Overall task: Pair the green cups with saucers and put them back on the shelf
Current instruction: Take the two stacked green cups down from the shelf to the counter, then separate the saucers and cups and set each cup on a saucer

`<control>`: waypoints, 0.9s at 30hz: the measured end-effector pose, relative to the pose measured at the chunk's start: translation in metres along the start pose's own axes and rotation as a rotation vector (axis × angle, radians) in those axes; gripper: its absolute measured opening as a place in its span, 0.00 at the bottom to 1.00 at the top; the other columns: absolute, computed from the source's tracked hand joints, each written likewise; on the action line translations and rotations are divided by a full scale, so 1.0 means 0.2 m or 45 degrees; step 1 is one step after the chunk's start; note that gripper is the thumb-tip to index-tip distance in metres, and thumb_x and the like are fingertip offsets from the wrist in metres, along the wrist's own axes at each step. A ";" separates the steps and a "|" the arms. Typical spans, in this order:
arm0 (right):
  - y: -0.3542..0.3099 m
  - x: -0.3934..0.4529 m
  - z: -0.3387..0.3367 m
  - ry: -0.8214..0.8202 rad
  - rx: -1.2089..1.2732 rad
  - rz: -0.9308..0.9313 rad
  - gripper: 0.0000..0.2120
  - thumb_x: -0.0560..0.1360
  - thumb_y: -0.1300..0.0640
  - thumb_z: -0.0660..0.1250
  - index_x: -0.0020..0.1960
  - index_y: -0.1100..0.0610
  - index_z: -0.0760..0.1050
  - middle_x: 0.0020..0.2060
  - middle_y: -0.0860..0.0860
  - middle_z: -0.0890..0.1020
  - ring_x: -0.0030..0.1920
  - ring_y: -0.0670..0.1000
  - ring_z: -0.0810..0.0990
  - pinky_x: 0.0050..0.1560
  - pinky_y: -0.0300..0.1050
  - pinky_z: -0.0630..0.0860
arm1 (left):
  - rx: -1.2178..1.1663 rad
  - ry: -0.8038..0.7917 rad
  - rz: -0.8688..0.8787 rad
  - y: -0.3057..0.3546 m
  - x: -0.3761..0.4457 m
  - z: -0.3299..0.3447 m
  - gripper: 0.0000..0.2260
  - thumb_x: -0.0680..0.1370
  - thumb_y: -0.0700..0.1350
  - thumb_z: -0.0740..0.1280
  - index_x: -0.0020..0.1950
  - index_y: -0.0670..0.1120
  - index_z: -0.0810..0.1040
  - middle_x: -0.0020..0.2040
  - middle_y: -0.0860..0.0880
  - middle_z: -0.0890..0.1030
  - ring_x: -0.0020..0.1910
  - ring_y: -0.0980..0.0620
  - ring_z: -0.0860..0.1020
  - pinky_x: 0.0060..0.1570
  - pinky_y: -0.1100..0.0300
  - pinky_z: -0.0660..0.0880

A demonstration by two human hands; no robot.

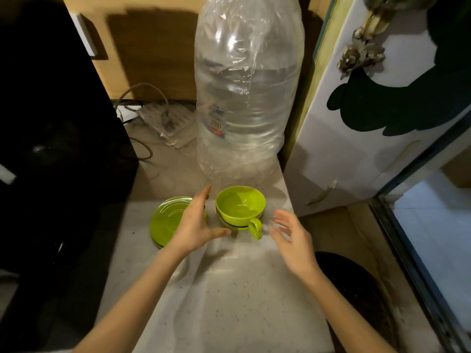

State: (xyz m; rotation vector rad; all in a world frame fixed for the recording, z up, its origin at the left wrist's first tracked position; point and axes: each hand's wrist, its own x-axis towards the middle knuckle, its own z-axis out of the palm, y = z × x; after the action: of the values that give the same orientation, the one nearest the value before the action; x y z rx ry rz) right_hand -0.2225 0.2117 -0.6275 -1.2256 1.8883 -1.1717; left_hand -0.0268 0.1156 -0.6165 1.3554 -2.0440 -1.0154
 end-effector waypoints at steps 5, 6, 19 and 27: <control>-0.26 -0.01 0.04 0.074 -0.035 -0.375 0.18 0.72 0.60 0.64 0.61 0.58 0.72 0.54 0.47 0.78 0.55 0.44 0.76 0.55 0.29 0.70 | 0.113 0.215 0.001 -0.04 -0.13 -0.12 0.43 0.61 0.54 0.76 0.71 0.42 0.62 0.70 0.43 0.69 0.69 0.47 0.68 0.63 0.67 0.59; -0.30 -0.02 0.07 0.023 -0.030 -0.415 0.18 0.72 0.58 0.63 0.62 0.57 0.72 0.55 0.48 0.78 0.55 0.44 0.76 0.56 0.33 0.70 | 0.124 0.241 -0.041 -0.07 -0.15 -0.14 0.44 0.61 0.54 0.76 0.71 0.43 0.62 0.70 0.43 0.68 0.70 0.47 0.66 0.64 0.67 0.58; -0.19 -0.05 0.62 -0.377 -0.282 -0.049 0.16 0.76 0.57 0.60 0.62 0.61 0.70 0.46 0.60 0.83 0.50 0.59 0.79 0.48 0.48 0.72 | 0.188 0.113 -0.344 -0.35 -0.24 -0.22 0.60 0.48 0.66 0.73 0.73 0.46 0.51 0.74 0.48 0.59 0.74 0.47 0.58 0.67 0.61 0.59; -0.14 0.00 0.65 -0.373 -0.182 0.082 0.17 0.77 0.60 0.59 0.65 0.59 0.72 0.40 0.59 0.83 0.41 0.55 0.78 0.46 0.45 0.73 | 0.120 0.234 -0.346 -0.38 -0.24 -0.20 0.52 0.56 0.56 0.79 0.73 0.49 0.55 0.73 0.48 0.64 0.70 0.48 0.64 0.64 0.56 0.64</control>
State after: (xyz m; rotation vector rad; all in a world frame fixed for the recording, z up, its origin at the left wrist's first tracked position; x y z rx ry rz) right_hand -0.1045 0.1603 -0.6583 -1.3221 1.7979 -0.7857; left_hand 0.0634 0.1295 -0.6521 1.7439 -1.8268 -0.8740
